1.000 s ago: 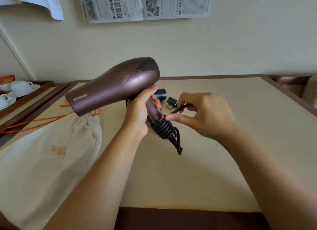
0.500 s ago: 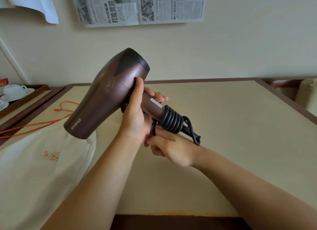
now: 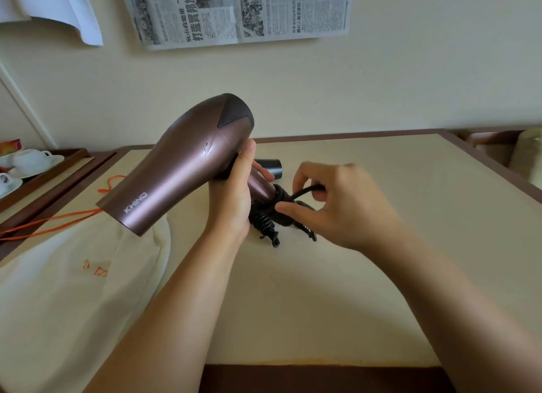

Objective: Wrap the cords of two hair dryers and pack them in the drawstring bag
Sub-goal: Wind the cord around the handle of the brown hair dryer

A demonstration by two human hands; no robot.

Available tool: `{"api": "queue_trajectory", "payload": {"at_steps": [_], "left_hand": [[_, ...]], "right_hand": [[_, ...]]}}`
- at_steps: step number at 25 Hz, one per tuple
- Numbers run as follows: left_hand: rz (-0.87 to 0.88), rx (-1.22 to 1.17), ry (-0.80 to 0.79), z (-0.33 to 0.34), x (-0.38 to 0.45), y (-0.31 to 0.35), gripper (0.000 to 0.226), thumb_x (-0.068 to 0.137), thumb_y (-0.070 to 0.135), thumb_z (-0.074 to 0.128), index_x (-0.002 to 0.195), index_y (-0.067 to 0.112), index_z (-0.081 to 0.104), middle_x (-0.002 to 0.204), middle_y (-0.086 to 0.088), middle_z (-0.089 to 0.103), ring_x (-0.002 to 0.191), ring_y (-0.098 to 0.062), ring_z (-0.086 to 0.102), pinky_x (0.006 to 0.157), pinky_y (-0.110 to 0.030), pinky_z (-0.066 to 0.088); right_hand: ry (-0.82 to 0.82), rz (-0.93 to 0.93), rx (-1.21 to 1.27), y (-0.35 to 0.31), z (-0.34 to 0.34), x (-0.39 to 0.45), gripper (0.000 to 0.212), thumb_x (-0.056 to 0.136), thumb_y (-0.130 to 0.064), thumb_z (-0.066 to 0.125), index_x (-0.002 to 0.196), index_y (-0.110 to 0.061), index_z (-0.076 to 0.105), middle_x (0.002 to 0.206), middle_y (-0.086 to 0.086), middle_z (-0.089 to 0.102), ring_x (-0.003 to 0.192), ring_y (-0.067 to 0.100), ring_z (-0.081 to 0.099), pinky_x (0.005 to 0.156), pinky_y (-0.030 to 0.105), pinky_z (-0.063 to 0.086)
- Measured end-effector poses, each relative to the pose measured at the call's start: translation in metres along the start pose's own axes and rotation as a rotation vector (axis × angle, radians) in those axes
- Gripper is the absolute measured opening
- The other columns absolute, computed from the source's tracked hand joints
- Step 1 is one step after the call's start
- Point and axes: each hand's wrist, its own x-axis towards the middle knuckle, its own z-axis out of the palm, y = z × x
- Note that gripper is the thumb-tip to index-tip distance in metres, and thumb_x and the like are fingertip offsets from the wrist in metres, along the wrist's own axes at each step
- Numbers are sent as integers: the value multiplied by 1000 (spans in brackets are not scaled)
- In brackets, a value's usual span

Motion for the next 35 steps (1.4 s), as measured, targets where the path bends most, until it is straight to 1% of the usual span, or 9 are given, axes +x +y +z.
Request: {"api": "queue_trajectory", "payload": {"at_steps": [5,11,14,16,18,22,25,29,35], "left_hand": [[-210,-252,-167,2,-9,9,43,92,44,68,64,14,54,59,-9,54,53,-21,50,54,-26,45],[-252,-489,-237,12,-26,13,42,92,43,65,65,15,50,55,-2,47,58,-20,45,61,-29,48],[-210,-536,-214,16,-30,20,39,95,43,64,68,17,51,57,1,48,57,-17,44,66,-31,44],[-205,-525,-155,21,-30,29,38,94,43,64,67,19,52,59,2,48,56,-14,47,62,-29,44],[-243,-510,-139,32,-33,39,39,94,46,64,67,21,53,62,3,51,56,-14,51,63,-29,46],[-179,-423,-258,56,-30,52,41,97,48,61,75,14,62,86,-5,69,79,-24,64,77,-35,52],[-200,-227,-611,63,-27,60,76,97,65,43,108,-5,70,111,-22,70,112,-38,64,94,-37,49],[-307,253,-859,76,-40,84,82,91,84,27,74,8,54,57,-4,37,51,-26,47,65,-36,55],[-352,897,-973,91,-36,127,44,106,43,51,71,17,42,54,5,33,43,-12,35,52,-29,49]], "right_hand": [[125,-182,-32,10,1,1,44,88,-66,60,107,-26,62,89,-12,47,84,19,44,77,39,37],[-387,158,481,-8,10,-1,60,92,-56,36,151,-50,25,146,-17,39,140,5,24,119,41,12],[-342,227,405,-15,1,-5,73,89,-74,34,156,-53,12,161,-15,21,152,9,12,124,46,12],[-88,224,113,-32,-9,-15,67,91,-78,29,147,-42,35,143,-8,41,134,18,45,109,42,40],[68,206,5,-48,-17,-22,56,94,-74,25,121,-32,52,111,-10,57,93,21,65,78,41,54],[21,179,-2,-39,-46,-16,53,89,-77,39,97,-27,54,71,-6,61,65,18,59,58,36,44],[17,175,-52,-22,-82,-8,49,90,-74,47,93,-25,56,70,-5,61,63,17,58,53,35,42],[100,170,-133,-1,-117,2,47,91,-75,44,104,-31,52,68,-4,62,62,19,59,52,35,41],[30,330,-279,45,-129,-11,49,92,-73,43,98,-26,51,75,0,61,67,24,60,54,36,46]]}}
